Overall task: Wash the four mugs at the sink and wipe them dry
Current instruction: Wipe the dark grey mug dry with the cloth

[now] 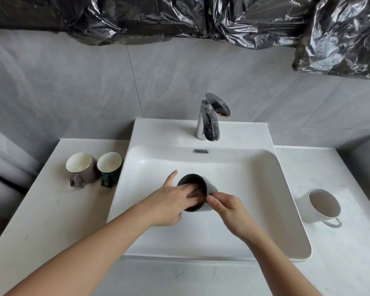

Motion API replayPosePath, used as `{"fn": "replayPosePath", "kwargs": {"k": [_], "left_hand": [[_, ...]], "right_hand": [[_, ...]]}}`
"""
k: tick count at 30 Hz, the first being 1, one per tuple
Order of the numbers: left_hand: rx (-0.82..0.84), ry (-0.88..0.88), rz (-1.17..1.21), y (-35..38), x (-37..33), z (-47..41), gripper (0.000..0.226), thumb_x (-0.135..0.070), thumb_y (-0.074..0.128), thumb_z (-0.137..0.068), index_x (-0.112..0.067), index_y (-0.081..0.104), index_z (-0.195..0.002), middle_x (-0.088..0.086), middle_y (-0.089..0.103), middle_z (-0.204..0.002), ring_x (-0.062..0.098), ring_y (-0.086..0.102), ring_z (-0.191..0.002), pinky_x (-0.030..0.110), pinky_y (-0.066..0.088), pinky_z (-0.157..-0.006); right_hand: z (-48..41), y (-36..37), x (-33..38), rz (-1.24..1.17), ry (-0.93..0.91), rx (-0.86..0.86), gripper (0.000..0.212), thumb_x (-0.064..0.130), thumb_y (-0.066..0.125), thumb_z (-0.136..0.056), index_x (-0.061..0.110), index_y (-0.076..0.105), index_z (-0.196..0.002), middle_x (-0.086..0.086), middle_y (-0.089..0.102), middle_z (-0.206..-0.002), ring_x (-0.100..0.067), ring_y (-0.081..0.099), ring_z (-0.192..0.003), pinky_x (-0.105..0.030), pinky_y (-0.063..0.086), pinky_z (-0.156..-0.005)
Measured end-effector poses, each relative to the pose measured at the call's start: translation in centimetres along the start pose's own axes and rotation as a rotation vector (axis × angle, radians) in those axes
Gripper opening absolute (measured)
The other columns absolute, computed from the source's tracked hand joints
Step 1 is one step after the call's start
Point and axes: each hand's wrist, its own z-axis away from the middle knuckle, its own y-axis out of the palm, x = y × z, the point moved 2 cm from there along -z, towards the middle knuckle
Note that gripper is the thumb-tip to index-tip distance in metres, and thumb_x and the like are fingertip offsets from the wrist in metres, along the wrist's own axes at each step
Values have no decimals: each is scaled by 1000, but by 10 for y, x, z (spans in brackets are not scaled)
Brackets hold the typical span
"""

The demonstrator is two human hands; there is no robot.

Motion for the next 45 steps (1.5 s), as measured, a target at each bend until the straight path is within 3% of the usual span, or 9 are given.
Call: {"fn": "replayPosePath", "kwargs": {"k": [7, 15, 21, 24, 27, 30, 34, 38, 45], "left_hand": [[-215, -75, 118, 23, -18, -5, 53, -15, 76, -64, -21, 41, -103, -1, 58, -85, 24, 60, -78, 39, 49, -69], [-235, -46, 103, 23, -19, -4, 67, -33, 87, -58, -20, 45, -109, -1, 60, -94, 19, 62, -82, 30, 56, -76], [-361, -20, 184, 17, -10, -2, 63, -20, 83, -69, -21, 44, -118, 0, 64, -97, 21, 63, -86, 29, 46, -86], [-446, 23, 202, 11, -16, -5, 44, -17, 73, -82, -17, 47, -118, 5, 63, -100, 24, 62, -89, 38, 44, -98], [-327, -37, 195, 7, -22, -11, 31, -27, 54, -92, -19, 50, -122, 3, 62, -109, 23, 62, -98, 55, 38, -106], [-100, -155, 420, 5, -27, -14, 40, -23, 49, -94, -20, 47, -133, 2, 54, -126, 23, 49, -120, 51, 21, -117], [-10, -349, 1278, -12, -38, -14, 68, 0, 52, -87, -30, 30, -144, -8, 49, -139, 5, 46, -129, 30, 37, -111], [9, -414, 1812, -14, -31, -12, 65, -6, 51, -76, -25, 43, -139, 1, 60, -133, 19, 51, -128, 38, 38, -107], [-250, -610, 1645, 1, -27, -25, 27, -12, 59, -92, -24, 59, -116, 0, 70, -115, 11, 65, -107, 28, 48, -93]], "right_hand": [[0, 2, -5, 39, -27, 26, 40, 21, 55, -101, -1, 44, -69, 2, 34, -64, -10, 29, -61, -25, 24, -55], [2, -2, -5, 26, -20, 87, 43, 31, 52, -101, -4, 49, -75, 0, 36, -66, -13, 31, -64, -29, 25, -59], [-5, -21, -8, -298, 238, -152, 36, 61, 48, -85, 32, 60, -100, 17, 58, -89, -10, 56, -74, -23, 43, -61], [-10, -17, -20, -665, 538, 131, 58, 74, 46, -85, 36, 55, -128, -3, 63, -122, -30, 68, -102, -38, 56, -73], [-12, -1, -18, -900, 558, 281, 60, 67, 45, -86, 17, 72, -106, -12, 68, -96, -30, 64, -78, -31, 47, -64], [-17, 2, -19, -930, 419, 148, 47, 59, 57, -85, 16, 66, -100, -8, 62, -78, -19, 52, -62, -26, 40, -59], [-22, 4, -27, -822, 168, -7, 55, 55, 63, -77, 19, 54, -117, -8, 61, -99, -19, 61, -86, -31, 48, -73], [-16, 1, -25, -513, 3, -136, 54, 51, 61, -74, 36, 48, -124, 0, 60, -115, -8, 62, -98, -23, 51, -83], [-21, -3, -24, -426, 91, 4, 61, 62, 54, -79, 47, 34, -135, 3, 61, -122, -12, 65, -99, -25, 52, -73]]}}
